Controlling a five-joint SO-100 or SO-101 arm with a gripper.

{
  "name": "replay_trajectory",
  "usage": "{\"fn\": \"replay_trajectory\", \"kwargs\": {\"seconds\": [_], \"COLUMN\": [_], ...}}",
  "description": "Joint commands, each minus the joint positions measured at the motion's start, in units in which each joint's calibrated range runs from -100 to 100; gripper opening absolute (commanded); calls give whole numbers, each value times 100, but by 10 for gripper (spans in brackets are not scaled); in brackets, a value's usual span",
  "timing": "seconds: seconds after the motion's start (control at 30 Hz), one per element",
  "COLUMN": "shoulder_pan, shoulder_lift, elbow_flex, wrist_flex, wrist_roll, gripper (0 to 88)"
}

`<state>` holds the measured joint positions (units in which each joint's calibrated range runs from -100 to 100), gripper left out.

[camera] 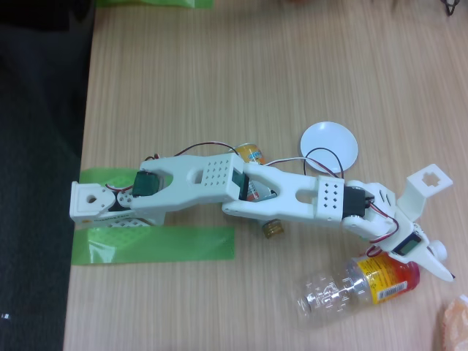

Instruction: Pick up the plastic bottle and stand it up on the white place

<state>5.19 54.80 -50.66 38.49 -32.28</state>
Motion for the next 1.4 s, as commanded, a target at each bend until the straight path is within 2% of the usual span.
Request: {"fn": "replay_trajectory", "kwargs": {"seconds": [0.0, 0.97, 1.03, 1.2, 1.37], "shoulder_pan": [14, 29, 29, 36, 103], "shoulder_lift": [-66, -125, -125, -125, -125], "elbow_flex": [-18, 625, 625, 625, 634], "wrist_flex": [-3, 5, 5, 5, 14], "wrist_roll": [24, 24, 24, 24, 24], "gripper": [365, 364, 337, 179, 151]}}
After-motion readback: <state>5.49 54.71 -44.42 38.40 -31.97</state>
